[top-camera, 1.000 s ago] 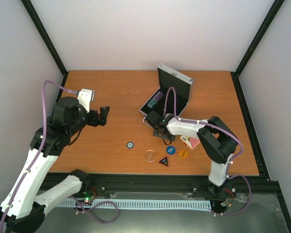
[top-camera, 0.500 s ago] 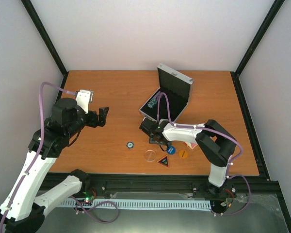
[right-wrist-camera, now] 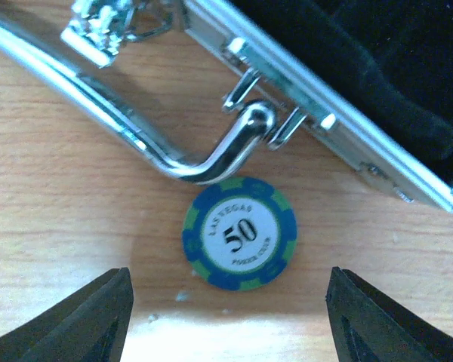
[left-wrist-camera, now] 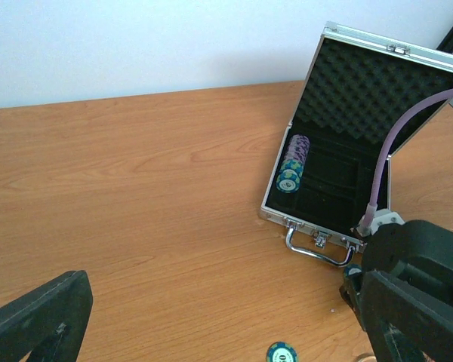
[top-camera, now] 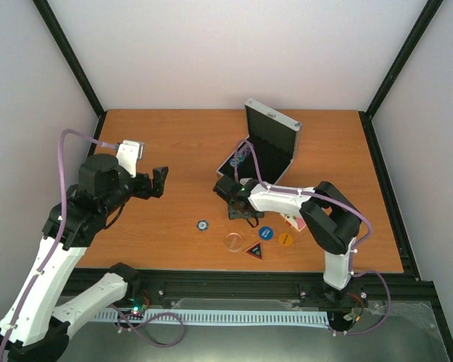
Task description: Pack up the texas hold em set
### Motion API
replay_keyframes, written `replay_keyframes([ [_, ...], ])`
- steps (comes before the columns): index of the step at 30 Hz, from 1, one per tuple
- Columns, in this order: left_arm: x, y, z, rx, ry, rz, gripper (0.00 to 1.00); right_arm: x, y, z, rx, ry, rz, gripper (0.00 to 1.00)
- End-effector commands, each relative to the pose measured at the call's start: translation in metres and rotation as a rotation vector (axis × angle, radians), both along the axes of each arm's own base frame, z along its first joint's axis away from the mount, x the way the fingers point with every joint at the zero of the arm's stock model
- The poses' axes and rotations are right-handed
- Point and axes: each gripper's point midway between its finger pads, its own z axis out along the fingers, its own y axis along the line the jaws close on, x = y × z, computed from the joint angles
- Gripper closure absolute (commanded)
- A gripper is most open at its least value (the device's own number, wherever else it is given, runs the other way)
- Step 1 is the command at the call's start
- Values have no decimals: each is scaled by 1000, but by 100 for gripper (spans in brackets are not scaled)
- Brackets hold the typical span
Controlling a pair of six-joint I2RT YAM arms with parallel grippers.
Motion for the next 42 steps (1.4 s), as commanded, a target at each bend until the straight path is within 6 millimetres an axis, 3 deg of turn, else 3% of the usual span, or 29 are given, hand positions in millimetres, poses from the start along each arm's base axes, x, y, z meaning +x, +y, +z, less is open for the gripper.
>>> replay_keyframes([
  [1, -2, 5, 5, -1, -19, 18, 0, 9, -7, -9, 0, 29, 34, 28],
  [14, -3, 6, 6, -3, -21, 25, 0, 14, 7, -20, 18, 88, 120, 27],
  [26, -4, 9, 13, 1, -33, 30, 0, 3, -5, -24, 3, 151, 130, 27],
  [30, -4, 8, 14, -4, -31, 30, 0, -1, -7, -25, -2, 166, 148, 42],
  [37, -6, 11, 18, -3, -35, 38, 0, -18, -18, -31, -13, 221, 165, 52],
  [42, -6, 11, 20, -12, -40, 40, 0, -28, -19, -28, 6, 243, 183, 67],
])
